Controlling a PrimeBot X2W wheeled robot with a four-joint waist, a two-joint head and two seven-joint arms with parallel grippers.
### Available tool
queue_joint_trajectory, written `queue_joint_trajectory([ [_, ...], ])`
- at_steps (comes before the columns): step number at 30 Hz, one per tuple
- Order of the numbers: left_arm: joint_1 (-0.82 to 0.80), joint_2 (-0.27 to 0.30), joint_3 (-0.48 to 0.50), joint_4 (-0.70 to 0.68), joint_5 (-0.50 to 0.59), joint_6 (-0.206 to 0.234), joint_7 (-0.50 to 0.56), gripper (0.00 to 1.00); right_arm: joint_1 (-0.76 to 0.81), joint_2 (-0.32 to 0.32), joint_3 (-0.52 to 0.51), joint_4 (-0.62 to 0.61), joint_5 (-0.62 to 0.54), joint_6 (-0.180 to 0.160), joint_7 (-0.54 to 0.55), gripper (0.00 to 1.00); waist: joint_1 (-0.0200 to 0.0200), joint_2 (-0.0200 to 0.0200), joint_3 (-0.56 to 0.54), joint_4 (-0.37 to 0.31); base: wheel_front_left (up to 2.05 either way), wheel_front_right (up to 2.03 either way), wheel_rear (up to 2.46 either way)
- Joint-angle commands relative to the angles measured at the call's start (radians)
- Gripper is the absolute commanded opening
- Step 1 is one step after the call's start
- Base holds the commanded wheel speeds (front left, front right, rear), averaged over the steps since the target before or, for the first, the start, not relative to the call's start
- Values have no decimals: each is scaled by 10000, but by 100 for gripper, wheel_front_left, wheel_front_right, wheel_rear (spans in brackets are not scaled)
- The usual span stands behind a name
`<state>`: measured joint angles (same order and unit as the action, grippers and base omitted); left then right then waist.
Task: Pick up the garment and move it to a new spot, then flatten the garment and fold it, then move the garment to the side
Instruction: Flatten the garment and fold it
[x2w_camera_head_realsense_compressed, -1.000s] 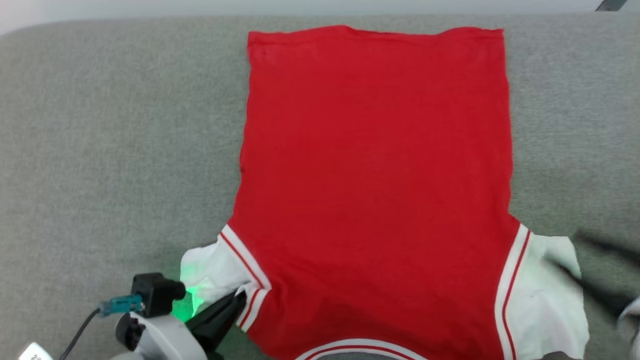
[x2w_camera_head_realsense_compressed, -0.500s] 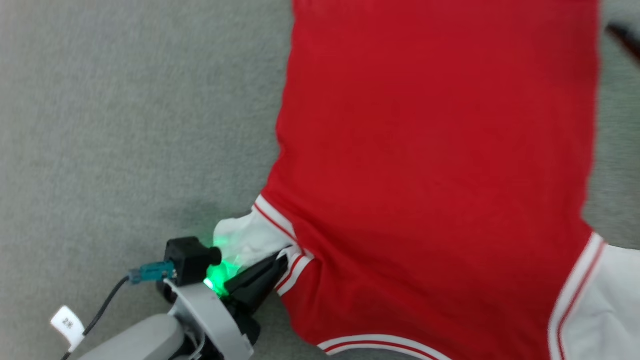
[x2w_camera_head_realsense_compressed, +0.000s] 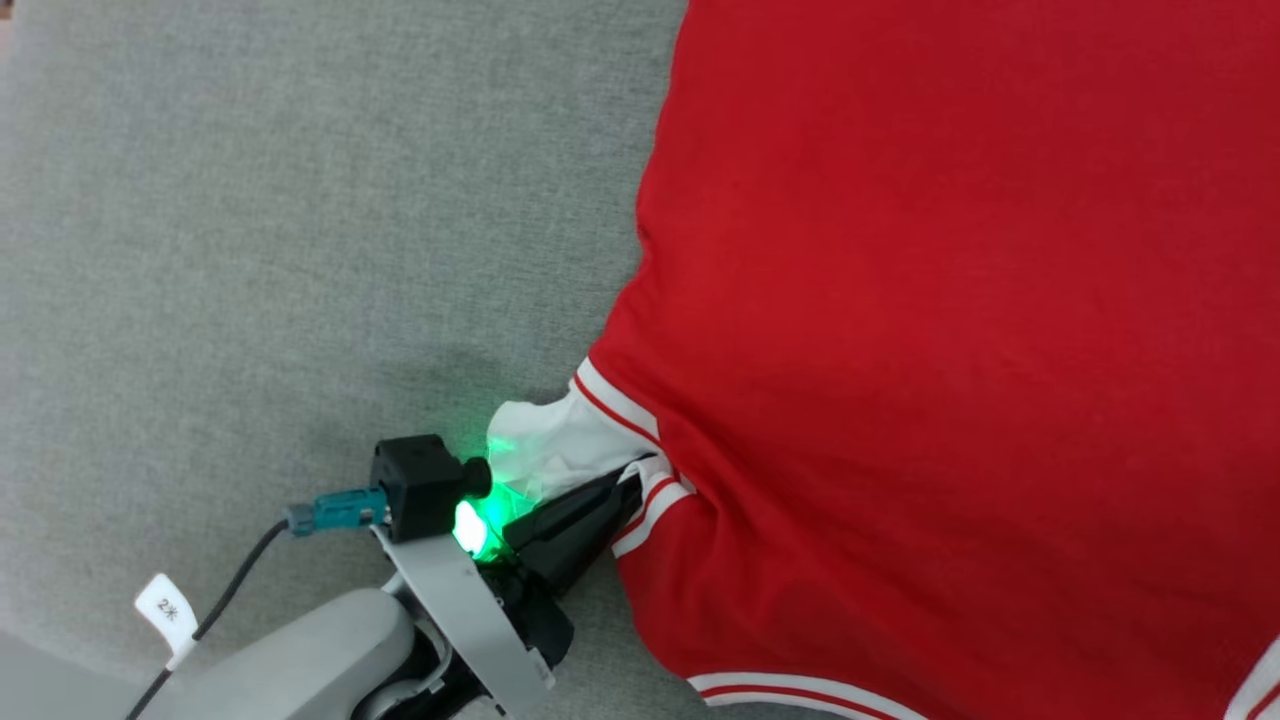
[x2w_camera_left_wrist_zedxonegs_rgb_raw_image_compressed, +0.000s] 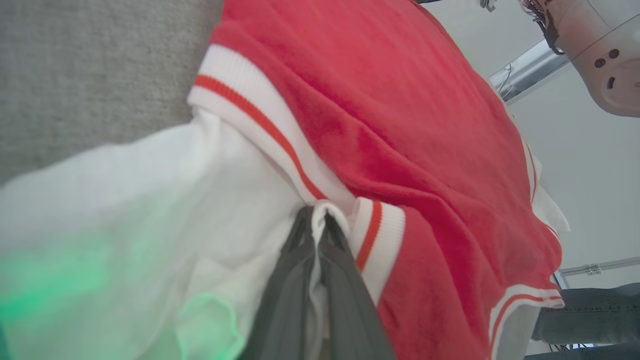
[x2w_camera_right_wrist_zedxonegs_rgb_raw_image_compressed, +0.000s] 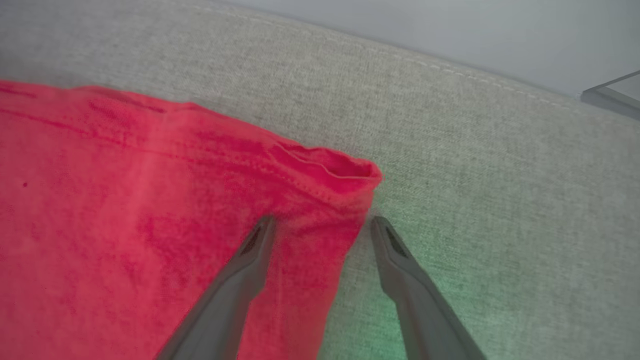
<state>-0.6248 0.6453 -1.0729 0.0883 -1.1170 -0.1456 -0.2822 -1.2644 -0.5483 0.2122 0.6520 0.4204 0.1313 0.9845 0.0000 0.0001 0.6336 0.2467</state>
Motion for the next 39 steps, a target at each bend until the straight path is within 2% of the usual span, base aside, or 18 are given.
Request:
queue_joint_trajectory([
  [1, 175, -68, -149, 1010, -224, 275, 330, 0, 255, 282, 57, 373, 0, -11, 249, 100, 0, -1, 154, 110, 0, 0, 0],
  [4, 116, -58, -99, 985, -195, 276, 330, 0, 257, 536, -9, 694, 10, -4, 628, 100, 0, -1, 125, 63, 0, 0, 0],
  [5, 99, -49, -74, 973, -177, 276, 330, 0, 242, 596, -4, 742, 8, -4, 731, 87, 0, -1, 98, 44, 0, 0, 0],
  [6, 98, -47, -41, 975, -166, 276, 330, 0, 246, 637, 18, 750, 19, -4, 768, 44, 0, -1, 53, 24, 0, 0, 0],
  [7, 114, -45, -11, 976, -167, 276, 330, 0, 237, 661, -6, 719, 63, -3, 673, 28, 0, -1, -3, 1, 0, 0, 0],
  [8, 135, -48, 36, 959, -167, 276, 328, 0, 216, 657, -123, 715, 93, -4, 537, 0, 0, -1, -65, -21, 0, 0, 0],
  [13, 372, -64, 538, 910, -51, 274, 262, 0, 460, 499, -317, 525, 428, -9, -127, 0, 0, -1, -654, -162, 0, 0, 0],
  [17, 795, -10, 1251, 799, 234, 256, 210, 0, 1334, 109, -252, -424, 1448, -11, -819, 0, 0, -1, -1380, -293, 0, 0, 0],
  [24, 1755, 91, 2063, 566, 577, 163, 187, 0, 4899, -1375, -382, -3444, 3581, -12, -1009, 0, 0, -1, -2509, -728, 0, 0, 0],
  [25, 1755, 91, 2063, 566, 577, 163, 187, 0, 4899, -1375, -382, -3444, 3581, -12, -1009, 0, 0, -1, -2509, -728, 0, 0, 0],
  [30, 2274, 237, 2441, 447, 735, 163, 187, 0, 7965, -1870, -1283, -5691, 4452, -12, -738, 0, 0, -1, -2956, -1149, 0, 0, 0],
  [35, 2463, 282, 2626, 434, 891, 163, 187, 0, 10987, -1433, -2541, -7605, 4708, -12, -495, 0, 0, -1, -3198, -1396, 0, 0, 0],
  [39, 2567, 225, 2775, 515, 964, 163, 187, 0, 13074, -616, -3290, -8769, 4464, -12, -513, 0, 0, -1, -3368, -1553, 0, 0, 0],
])
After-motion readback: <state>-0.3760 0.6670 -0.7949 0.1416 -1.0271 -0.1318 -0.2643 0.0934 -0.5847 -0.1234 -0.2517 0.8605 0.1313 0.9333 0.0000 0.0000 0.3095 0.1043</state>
